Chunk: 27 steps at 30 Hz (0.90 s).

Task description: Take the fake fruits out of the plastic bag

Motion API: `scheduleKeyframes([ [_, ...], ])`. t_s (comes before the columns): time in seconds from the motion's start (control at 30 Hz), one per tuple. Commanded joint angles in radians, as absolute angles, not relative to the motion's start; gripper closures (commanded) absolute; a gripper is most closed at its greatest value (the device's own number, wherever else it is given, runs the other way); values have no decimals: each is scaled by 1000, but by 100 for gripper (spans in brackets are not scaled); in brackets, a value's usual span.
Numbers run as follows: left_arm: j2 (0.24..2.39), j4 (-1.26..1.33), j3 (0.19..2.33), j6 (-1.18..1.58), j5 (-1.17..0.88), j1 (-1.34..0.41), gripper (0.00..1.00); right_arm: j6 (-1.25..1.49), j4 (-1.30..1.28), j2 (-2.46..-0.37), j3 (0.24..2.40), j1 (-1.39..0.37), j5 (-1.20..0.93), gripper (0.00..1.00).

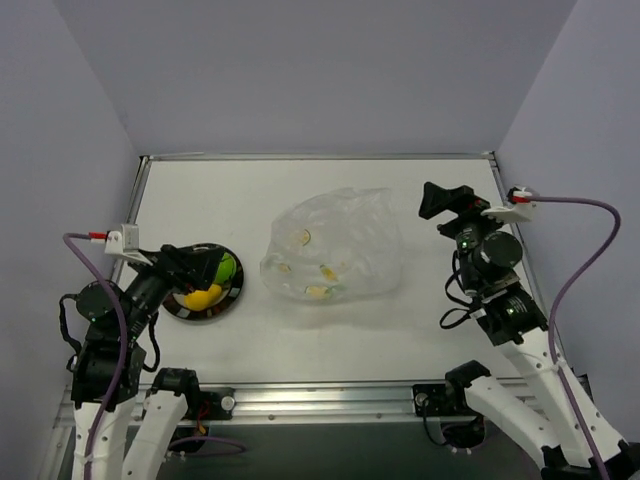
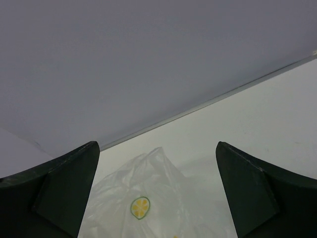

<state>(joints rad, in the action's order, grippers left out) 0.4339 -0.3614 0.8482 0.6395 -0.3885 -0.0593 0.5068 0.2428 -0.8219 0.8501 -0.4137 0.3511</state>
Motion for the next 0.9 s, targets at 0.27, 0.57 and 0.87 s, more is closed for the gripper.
scheduleKeyframes([
  [0.27, 397, -532, 887, 327, -503, -90, 6, 558, 144, -391, 591, -423, 354, 0],
  [0.57, 397, -518, 847, 325, -460, -84, 6, 512, 117, -377, 598, -423, 413, 0],
  [0.87, 397, -509, 841, 405, -413, -86, 6, 522, 45, -334, 617, -425, 410, 0],
])
